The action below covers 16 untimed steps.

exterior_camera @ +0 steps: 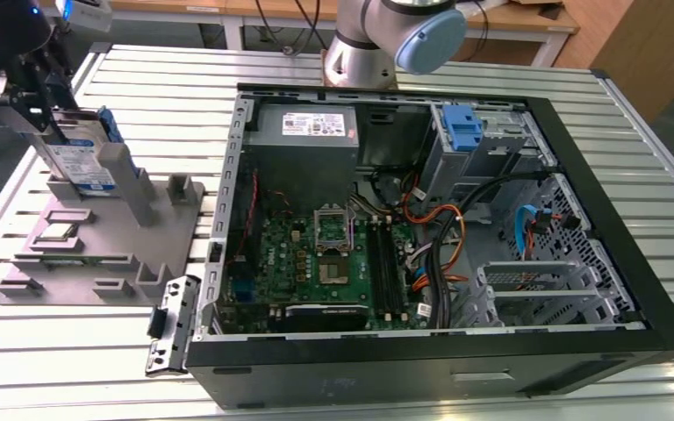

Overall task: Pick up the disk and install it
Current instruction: 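Pick up the disk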

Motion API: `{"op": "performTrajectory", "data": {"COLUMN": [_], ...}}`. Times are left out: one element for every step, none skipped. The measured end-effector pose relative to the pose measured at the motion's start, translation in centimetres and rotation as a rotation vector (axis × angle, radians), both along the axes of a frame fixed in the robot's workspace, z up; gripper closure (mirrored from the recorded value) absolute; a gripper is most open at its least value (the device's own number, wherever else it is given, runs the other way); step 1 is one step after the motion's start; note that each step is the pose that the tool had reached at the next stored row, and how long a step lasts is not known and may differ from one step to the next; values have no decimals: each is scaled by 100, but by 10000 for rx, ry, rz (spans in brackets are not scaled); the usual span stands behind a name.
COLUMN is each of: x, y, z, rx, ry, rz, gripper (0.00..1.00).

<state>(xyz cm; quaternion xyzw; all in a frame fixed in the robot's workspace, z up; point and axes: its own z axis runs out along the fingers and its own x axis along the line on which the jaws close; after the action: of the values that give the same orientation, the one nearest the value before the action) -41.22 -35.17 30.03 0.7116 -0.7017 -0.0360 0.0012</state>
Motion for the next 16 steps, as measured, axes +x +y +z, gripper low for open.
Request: {"op": "performTrajectory", "data": {"x": [0, 0, 0, 0, 0, 0, 0, 0, 0, 0, 0, 0, 0, 0, 0, 0], "y": [0, 0, 0, 0, 0, 0, 0, 0, 0, 0, 0, 0, 0, 0, 0, 0], "z": [0, -1, -2, -2, -2, -2, -9, -17, -18, -18, -22, -19, -19, -18, -14, -6], "rx": [0, 0, 1, 1, 1, 1, 3, 4, 2, 1, 1, 1, 1, 1, 0, -2], "ry": [1, 0, -2, -2, -1, -1, -6, -7, -3, -2, -1, -2, -2, -2, 1, 4], "rz": [0, 1, 0, 0, 1, 0, 1, 1, 0, 0, 0, 1, 1, 1, 1, 0], "gripper": [41, 41, 41, 41, 41, 41, 41, 41, 41, 41, 41, 41, 41, 41, 41, 41]}}
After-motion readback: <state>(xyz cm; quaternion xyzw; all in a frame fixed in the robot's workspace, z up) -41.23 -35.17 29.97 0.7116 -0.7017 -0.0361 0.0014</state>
